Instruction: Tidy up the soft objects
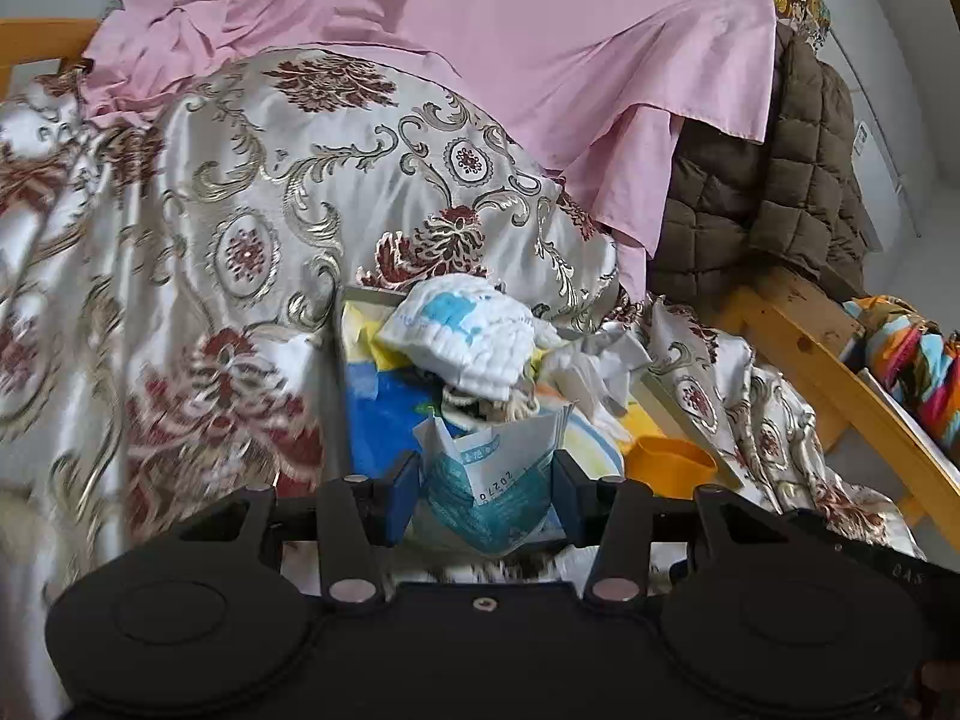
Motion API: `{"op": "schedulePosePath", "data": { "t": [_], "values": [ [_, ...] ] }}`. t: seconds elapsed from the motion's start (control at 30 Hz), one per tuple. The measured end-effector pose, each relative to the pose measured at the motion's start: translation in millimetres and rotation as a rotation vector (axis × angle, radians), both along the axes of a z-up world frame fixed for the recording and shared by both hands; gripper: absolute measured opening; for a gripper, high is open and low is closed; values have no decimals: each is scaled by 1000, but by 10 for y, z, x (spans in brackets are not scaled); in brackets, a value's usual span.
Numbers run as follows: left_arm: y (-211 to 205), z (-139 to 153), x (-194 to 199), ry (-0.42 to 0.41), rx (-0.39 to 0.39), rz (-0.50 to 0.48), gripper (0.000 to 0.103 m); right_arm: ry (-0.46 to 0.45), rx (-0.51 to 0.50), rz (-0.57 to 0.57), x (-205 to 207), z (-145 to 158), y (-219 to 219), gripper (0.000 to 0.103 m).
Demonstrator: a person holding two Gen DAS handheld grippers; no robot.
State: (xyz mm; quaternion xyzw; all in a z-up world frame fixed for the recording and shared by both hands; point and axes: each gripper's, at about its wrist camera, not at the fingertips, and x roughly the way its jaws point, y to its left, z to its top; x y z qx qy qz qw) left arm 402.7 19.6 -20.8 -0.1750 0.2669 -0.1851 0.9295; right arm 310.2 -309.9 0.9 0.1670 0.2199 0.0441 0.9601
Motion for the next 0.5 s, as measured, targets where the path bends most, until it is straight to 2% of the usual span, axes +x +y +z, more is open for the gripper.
{"op": "schedulePosePath", "data": {
  "t": [0.23, 0.5],
  "values": [
    [-140, 145, 668, 59, -24, -25, 48, 51, 13, -6, 382, 76, 27, 3],
    [-376, 360, 1201, 38, 22, -57, 48, 82, -48, 2, 943, 487, 7, 3]
  ]
}}
